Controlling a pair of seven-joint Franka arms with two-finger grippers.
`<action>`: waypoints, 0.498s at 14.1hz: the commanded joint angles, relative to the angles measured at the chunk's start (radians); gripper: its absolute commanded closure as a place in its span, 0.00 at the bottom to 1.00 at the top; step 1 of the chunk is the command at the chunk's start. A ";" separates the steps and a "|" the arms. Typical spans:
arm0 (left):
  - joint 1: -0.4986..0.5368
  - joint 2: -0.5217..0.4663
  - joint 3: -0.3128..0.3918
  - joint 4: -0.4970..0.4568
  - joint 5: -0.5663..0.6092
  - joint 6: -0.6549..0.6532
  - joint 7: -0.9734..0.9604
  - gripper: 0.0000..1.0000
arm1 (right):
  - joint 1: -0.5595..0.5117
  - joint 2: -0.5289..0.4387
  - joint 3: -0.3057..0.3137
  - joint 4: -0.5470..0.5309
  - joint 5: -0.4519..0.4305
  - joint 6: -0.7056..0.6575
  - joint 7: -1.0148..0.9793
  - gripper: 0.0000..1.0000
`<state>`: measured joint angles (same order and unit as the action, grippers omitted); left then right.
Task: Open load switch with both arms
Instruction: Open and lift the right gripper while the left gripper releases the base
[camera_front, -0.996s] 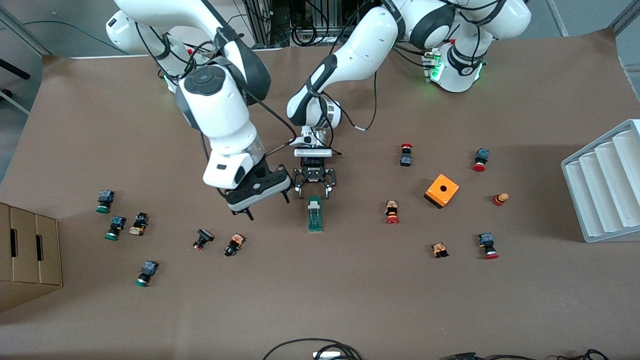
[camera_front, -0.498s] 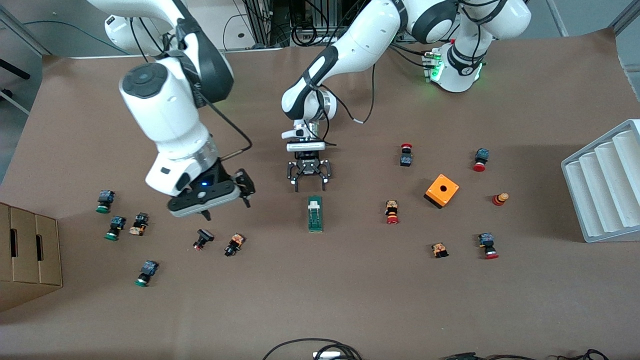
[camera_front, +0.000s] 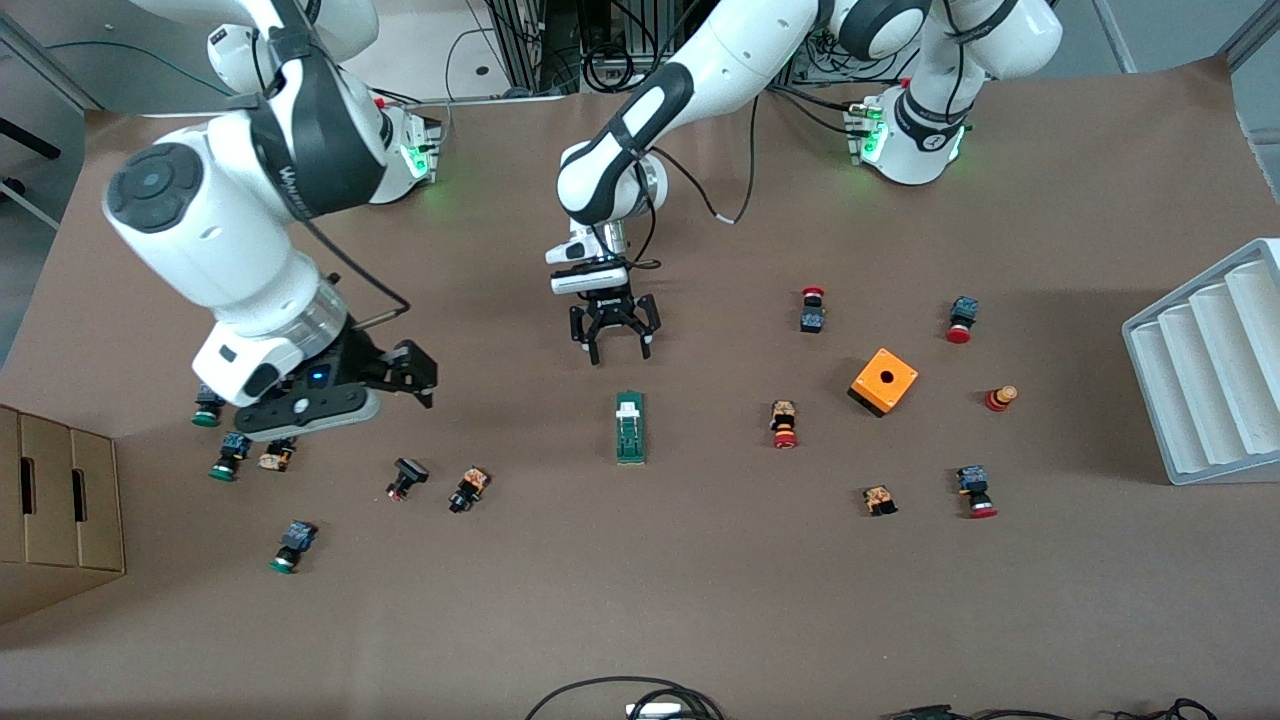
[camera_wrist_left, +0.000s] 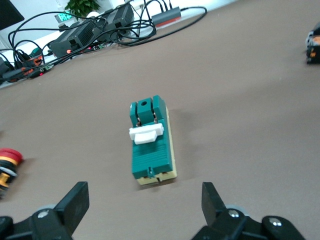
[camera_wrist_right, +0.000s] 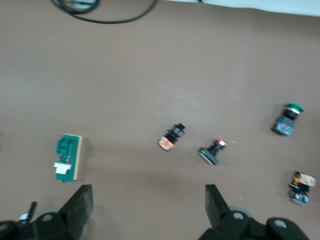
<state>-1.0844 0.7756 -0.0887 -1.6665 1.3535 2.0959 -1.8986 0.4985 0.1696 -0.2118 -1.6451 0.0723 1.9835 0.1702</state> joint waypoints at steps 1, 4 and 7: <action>0.000 -0.093 -0.003 -0.038 -0.138 -0.031 0.213 0.01 | -0.063 -0.021 0.005 -0.002 0.023 -0.035 -0.011 0.00; 0.004 -0.183 -0.003 -0.030 -0.344 -0.080 0.529 0.01 | -0.109 -0.021 0.005 -0.002 0.023 -0.048 -0.009 0.00; 0.029 -0.248 0.001 -0.019 -0.494 -0.103 0.763 0.01 | -0.167 -0.021 0.003 -0.001 0.021 -0.046 -0.020 0.00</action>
<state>-1.0765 0.5851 -0.0842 -1.6652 0.9341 2.0171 -1.2591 0.3643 0.1622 -0.2127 -1.6452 0.0724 1.9575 0.1675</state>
